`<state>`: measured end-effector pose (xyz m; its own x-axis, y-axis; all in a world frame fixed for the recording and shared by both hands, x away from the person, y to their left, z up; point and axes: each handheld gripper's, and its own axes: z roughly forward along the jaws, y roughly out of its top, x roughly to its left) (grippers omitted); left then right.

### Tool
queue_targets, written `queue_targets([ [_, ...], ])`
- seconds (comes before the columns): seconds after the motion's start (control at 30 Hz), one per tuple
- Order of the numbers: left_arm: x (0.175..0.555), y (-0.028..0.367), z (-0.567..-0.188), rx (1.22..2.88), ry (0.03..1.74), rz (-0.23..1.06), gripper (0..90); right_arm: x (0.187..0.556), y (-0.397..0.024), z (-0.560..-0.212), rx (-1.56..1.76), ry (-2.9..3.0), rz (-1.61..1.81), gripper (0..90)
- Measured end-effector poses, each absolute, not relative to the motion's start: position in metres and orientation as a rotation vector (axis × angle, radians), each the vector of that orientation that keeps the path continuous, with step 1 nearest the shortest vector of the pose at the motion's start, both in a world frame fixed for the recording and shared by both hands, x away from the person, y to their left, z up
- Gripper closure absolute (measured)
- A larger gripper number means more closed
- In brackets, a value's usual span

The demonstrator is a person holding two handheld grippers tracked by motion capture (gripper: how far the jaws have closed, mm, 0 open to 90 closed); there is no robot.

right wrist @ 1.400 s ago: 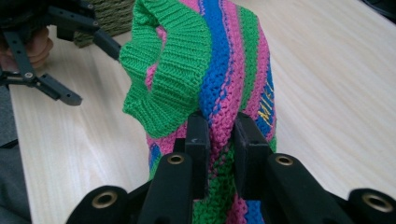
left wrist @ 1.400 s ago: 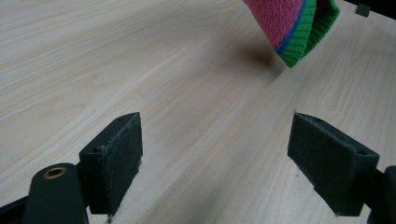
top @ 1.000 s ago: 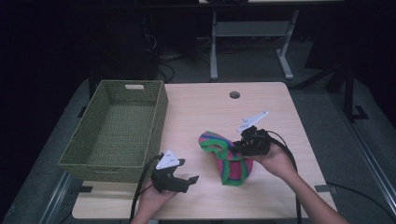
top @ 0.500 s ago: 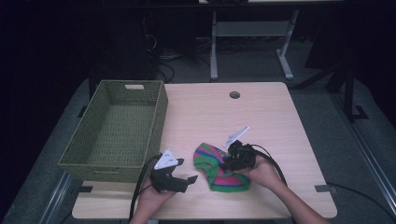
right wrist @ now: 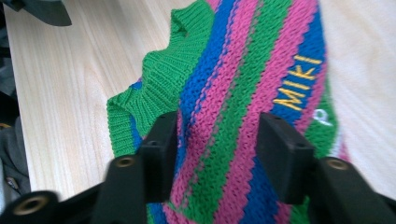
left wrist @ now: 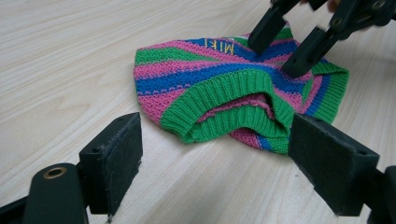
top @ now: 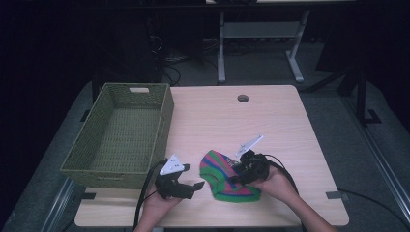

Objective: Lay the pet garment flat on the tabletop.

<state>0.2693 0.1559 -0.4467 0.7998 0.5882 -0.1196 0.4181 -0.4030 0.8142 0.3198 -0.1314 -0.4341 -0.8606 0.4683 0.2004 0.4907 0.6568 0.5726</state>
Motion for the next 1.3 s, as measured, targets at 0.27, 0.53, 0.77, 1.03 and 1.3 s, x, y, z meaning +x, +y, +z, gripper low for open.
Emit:
queue_targets([
  [0.27,0.269,0.155,-0.447,2.044,0.756,0.223,17.7,0.308,-0.123,-0.413,-0.641,-2.863,-1.077,50.2],
  [0.53,0.270,0.157,-0.447,2.051,0.748,0.224,17.7,0.301,-0.101,-0.424,-0.466,-2.935,-0.992,56.4],
  [0.77,0.269,0.156,-0.447,2.049,0.753,0.218,17.7,0.302,-0.091,-0.436,-0.432,-2.948,-0.951,56.9],
  [1.03,0.269,0.157,-0.447,2.040,0.760,0.210,17.7,0.297,-0.084,-0.447,-0.390,-3.008,-0.887,56.5],
  [1.3,0.269,0.157,-0.447,2.042,0.759,0.208,17.7,0.295,-0.087,-0.449,-0.425,-3.051,-0.917,70.4],
])
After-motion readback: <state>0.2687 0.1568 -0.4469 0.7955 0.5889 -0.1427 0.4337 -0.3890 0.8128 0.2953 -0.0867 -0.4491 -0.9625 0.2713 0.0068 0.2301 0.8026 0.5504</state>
